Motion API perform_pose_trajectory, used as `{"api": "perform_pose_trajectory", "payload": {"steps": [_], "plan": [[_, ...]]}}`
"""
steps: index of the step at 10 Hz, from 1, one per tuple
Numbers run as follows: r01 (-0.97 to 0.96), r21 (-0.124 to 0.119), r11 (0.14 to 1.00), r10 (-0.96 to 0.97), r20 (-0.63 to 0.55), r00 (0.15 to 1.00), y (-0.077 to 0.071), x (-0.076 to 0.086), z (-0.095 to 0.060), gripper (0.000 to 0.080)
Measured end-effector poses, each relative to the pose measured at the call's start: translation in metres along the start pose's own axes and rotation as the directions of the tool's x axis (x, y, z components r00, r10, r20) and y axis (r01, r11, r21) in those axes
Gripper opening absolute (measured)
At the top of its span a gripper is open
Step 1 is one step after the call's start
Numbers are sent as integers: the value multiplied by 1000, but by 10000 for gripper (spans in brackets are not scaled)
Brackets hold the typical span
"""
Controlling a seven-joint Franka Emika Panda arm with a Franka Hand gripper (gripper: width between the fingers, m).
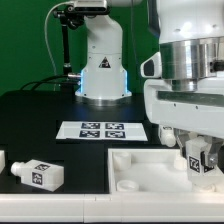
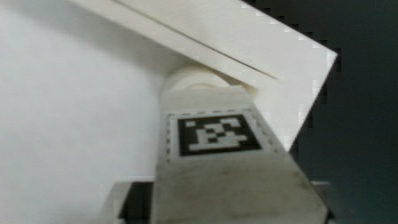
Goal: Assemble one leg
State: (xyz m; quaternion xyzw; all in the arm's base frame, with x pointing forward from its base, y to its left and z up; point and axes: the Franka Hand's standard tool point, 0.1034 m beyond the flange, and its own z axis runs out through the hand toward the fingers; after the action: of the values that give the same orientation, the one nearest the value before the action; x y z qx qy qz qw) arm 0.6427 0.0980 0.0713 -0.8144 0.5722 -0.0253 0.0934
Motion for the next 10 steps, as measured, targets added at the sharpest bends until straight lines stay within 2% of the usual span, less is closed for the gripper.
{"api": "perform_pose_trajectory", "payload": {"steps": [1,2,3,4,5,6,8,9,10], "plan": [[-111,-6,994,111,2,994,1,-1,0,290],[-117,-6,993,117,4,993,1,0,0,290],[-113,-6,994,113,4,994,1,-1,0,366],[-67,-17,998,67,6,998,2,-2,0,366],[109,-43,993,-109,24,994,3,-5,-1,514],[332,-44,942,-331,29,943,0,-3,-3,619],[612,-74,788,-605,92,791,9,-10,1,643],[624,-70,778,-619,84,781,7,-7,0,648],[681,-67,730,-675,88,732,7,-6,0,648]]}}
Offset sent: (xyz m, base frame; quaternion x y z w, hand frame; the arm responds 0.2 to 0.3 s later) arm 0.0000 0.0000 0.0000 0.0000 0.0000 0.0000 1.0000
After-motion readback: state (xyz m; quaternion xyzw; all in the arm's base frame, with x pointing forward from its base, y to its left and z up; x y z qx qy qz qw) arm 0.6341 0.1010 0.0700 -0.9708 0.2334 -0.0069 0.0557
